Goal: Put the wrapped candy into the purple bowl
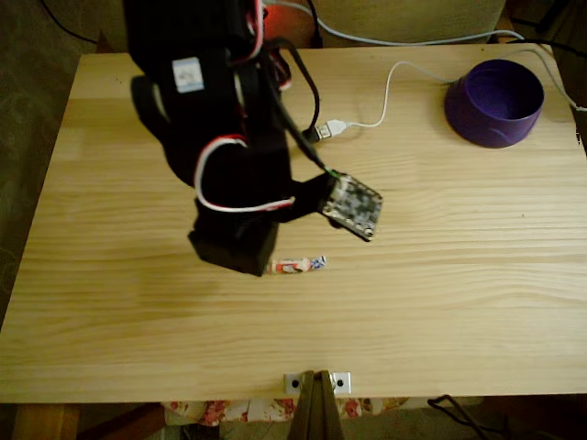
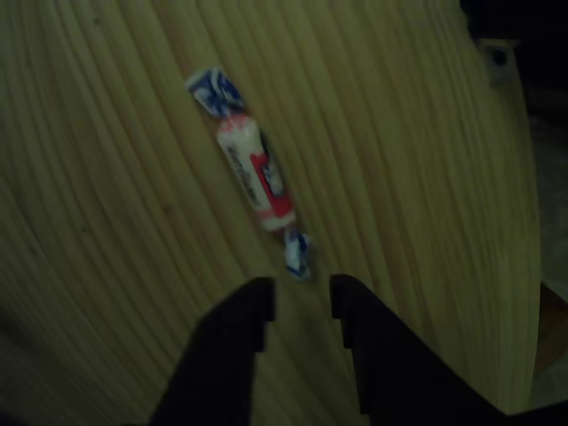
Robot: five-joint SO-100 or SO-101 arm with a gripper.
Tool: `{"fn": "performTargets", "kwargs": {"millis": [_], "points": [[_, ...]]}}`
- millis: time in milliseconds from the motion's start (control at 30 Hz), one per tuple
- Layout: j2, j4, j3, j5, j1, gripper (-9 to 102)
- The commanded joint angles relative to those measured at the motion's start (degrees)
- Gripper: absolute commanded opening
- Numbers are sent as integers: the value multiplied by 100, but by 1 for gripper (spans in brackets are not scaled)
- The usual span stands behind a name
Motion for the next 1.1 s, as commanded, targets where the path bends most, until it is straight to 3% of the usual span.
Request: {"fn": "performTargets", "kwargs": {"millis": [0,333,1067], "points": [[-105,18,-580,62,-167,21],[-809,202,-1090,-9,-334,24],[-1116,-650,-492,-123,-158,21]]}}
